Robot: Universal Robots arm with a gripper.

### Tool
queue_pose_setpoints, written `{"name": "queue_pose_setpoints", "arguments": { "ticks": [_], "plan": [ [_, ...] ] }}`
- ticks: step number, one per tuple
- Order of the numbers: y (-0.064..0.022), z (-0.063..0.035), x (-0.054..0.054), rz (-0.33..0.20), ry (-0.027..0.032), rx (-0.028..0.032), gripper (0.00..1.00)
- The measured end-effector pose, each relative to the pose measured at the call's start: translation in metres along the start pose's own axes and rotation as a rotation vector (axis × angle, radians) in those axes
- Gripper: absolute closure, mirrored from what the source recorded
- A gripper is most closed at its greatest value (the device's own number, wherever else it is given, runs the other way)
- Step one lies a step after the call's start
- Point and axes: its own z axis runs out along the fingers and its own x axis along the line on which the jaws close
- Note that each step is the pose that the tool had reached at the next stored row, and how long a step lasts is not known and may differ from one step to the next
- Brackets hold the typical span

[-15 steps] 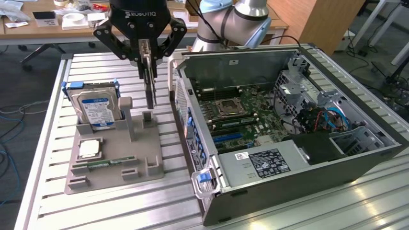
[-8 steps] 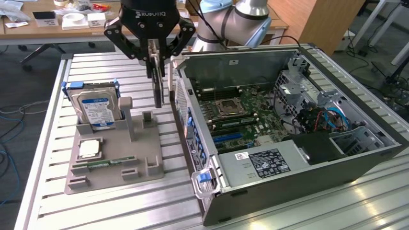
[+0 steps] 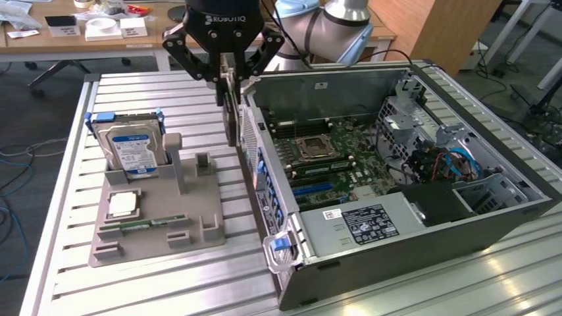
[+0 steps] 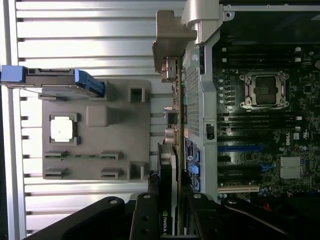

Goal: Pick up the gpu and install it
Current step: 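Pick up the gpu and move the gpu toward the slot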

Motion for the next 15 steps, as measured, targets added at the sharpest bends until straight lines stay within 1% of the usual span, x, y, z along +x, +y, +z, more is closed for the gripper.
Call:
{"name": "queue_pose_setpoints", "arguments": {
  "ticks": [15],
  "plan": [
    [0.0015,0.0008,-0.032,0.0,0.0,-0.0001,0.73]
  ]
}}
